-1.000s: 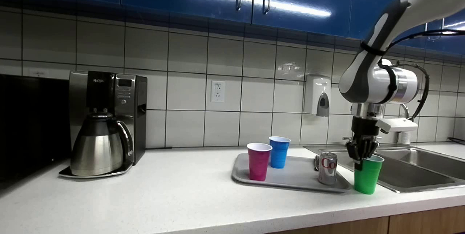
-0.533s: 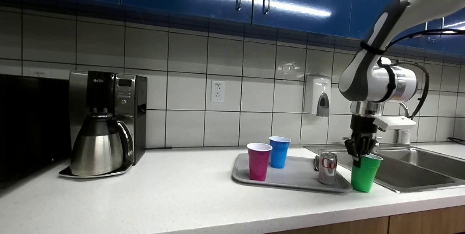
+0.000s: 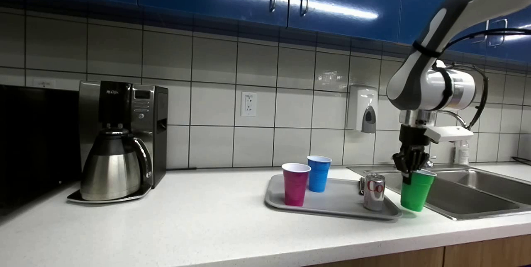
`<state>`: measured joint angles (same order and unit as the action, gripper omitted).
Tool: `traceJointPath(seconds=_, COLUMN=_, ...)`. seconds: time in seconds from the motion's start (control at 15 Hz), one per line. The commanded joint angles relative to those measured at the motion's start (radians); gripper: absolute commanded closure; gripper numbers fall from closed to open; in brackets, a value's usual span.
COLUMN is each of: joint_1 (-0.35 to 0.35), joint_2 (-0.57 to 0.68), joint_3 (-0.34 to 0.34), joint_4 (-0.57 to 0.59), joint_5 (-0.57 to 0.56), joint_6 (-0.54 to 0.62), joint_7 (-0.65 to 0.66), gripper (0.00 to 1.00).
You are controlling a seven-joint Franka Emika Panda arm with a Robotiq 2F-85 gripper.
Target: Put the green and purple cup on the grey tray
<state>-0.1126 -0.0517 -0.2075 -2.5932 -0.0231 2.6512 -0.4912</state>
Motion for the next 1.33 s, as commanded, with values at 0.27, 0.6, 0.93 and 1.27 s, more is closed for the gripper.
traceJointPath(seconds=0.27, joint_1=-0.028, joint_2=-0.141, joint_3=0.001, joint_4=0.003, joint_5=-0.065, joint_6=-0.143, joint_7=0.028, gripper=0.99)
traceJointPath(seconds=0.6, joint_1=-0.023, joint_2=-0.232, joint_3=-0.003, joint_4=-0.006, joint_5=-0.067, joint_6=-0.226, joint_7=0.026, gripper=0.99)
traceJointPath(seconds=0.93, joint_1=-0.015, joint_2=-0.312, joint_3=0.011, joint_4=-0.016, joint_5=-0.074, joint_6=-0.272, joint_7=0.052, gripper=0.99)
traceJointPath(seconds=1.27, joint_1=0.007, joint_2=-0.386, joint_3=0.037, joint_4=-0.030, joint_5=-0.063, joint_6=-0.302, joint_7=0.079, gripper=0.99)
